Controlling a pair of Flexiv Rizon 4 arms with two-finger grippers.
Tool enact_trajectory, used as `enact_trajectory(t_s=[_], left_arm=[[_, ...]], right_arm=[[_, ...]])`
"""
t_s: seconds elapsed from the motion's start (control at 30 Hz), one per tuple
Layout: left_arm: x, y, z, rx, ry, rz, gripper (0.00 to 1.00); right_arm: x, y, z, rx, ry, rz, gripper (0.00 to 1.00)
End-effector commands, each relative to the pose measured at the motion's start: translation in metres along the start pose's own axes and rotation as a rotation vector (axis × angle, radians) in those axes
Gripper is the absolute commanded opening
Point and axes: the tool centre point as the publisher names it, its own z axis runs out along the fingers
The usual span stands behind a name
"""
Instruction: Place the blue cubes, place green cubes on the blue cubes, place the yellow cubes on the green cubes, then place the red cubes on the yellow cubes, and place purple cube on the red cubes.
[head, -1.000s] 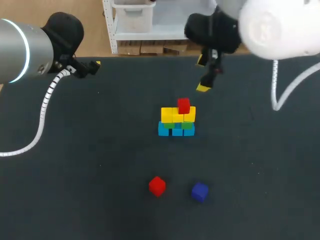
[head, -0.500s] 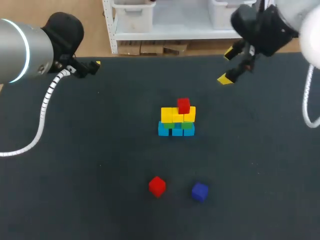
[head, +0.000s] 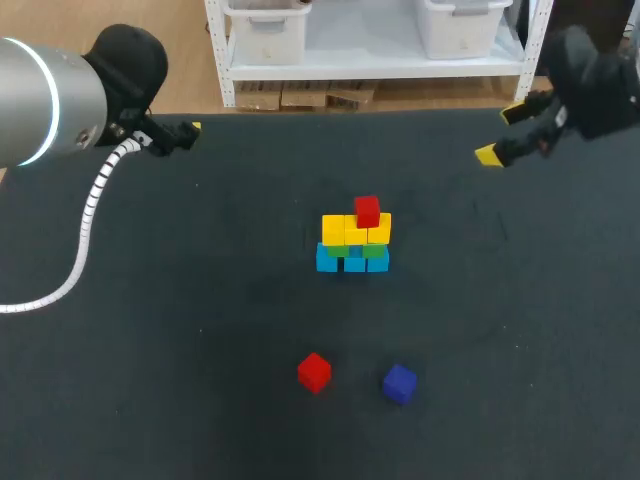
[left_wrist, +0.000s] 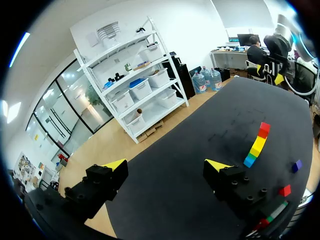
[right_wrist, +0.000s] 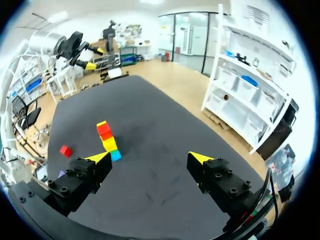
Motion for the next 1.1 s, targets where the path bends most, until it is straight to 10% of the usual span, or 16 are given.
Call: enact_trajectory(t_s=[0.03, 1.1], left_arm=[[0.0, 0.001, 0.001, 0.005, -0.001, 0.001, 1.0], [0.0, 0.001, 0.001, 0.005, -0.001, 0.001, 1.0]], right_arm=[[0.009, -0.003, -0.006, 0.008, -0.106, 0.019, 1.0], [0.015, -0.014, -0.013, 0.034, -0.137, 0.057, 1.0]])
